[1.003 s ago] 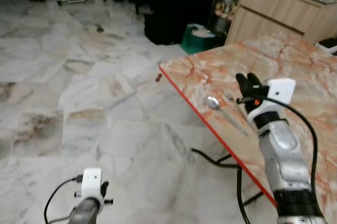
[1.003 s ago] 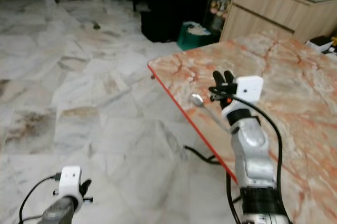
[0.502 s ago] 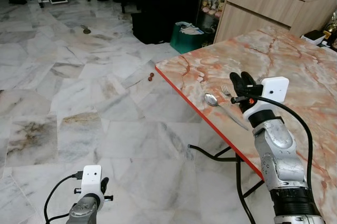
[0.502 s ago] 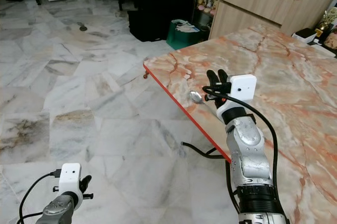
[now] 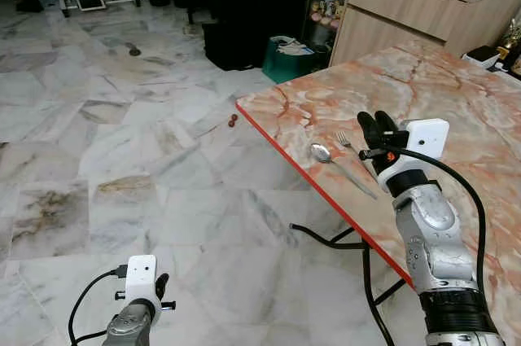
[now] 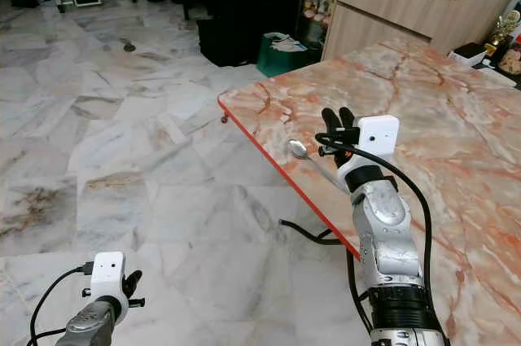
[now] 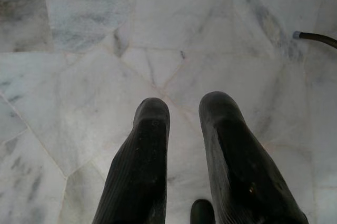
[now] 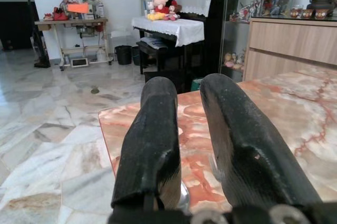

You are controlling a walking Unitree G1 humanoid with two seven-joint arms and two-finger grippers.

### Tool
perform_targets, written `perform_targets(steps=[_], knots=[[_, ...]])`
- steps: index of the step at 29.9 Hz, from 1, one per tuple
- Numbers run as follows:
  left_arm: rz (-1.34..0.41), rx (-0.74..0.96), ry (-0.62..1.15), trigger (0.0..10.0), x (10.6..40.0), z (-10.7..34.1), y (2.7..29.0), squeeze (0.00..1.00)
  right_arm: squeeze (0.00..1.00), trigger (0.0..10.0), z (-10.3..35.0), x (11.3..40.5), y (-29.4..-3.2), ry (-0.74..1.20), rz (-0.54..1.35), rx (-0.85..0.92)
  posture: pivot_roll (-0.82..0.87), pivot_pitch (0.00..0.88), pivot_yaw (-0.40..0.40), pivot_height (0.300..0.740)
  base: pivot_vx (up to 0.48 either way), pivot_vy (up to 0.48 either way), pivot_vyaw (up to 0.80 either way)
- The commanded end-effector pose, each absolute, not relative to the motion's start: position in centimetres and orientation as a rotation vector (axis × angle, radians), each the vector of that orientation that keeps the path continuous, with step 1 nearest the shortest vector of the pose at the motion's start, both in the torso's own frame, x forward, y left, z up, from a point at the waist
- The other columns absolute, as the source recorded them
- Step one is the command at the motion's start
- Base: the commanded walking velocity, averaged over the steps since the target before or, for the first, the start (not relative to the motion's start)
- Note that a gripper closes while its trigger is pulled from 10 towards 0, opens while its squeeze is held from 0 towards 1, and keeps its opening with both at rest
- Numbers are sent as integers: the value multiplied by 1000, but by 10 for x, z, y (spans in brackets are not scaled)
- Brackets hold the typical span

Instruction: Setting the table

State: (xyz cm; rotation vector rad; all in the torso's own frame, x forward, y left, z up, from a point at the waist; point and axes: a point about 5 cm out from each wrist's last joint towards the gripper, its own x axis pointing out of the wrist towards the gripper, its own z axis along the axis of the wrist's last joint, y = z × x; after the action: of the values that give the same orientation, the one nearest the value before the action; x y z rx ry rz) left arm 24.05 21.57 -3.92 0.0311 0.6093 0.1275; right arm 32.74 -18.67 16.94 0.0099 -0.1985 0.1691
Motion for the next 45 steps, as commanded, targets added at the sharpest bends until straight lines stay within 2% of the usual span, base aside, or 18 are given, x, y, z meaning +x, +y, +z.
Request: perform_targets(steps=[1,7,10,24,31,45], knots=[[134,37,618,10000,241,-39,216,0,0,10000,172,328,-187,-214,168,15,112,0,-40,727,349,0,0],[141,39,616,10000,241,-39,217,0,0,10000,170,329,-187,-198,166,23,113,0,-38,727,354,0,-331],[133,32,601,10000,242,-38,217,0,0,10000,170,329,-186,-202,168,22,113,0,-37,727,0,0,-769],[152,28,610,10000,241,-38,220,0,0,10000,172,327,-181,-220,206,-9,114,0,-36,727,0,0,0],[159,31,605,10000,241,-38,220,0,0,10000,173,326,-179,-230,239,-13,113,0,-37,727,0,0,624],[155,29,601,10000,243,-37,219,0,0,10000,171,326,-180,-216,233,3,113,0,-37,727,101,298,30]])
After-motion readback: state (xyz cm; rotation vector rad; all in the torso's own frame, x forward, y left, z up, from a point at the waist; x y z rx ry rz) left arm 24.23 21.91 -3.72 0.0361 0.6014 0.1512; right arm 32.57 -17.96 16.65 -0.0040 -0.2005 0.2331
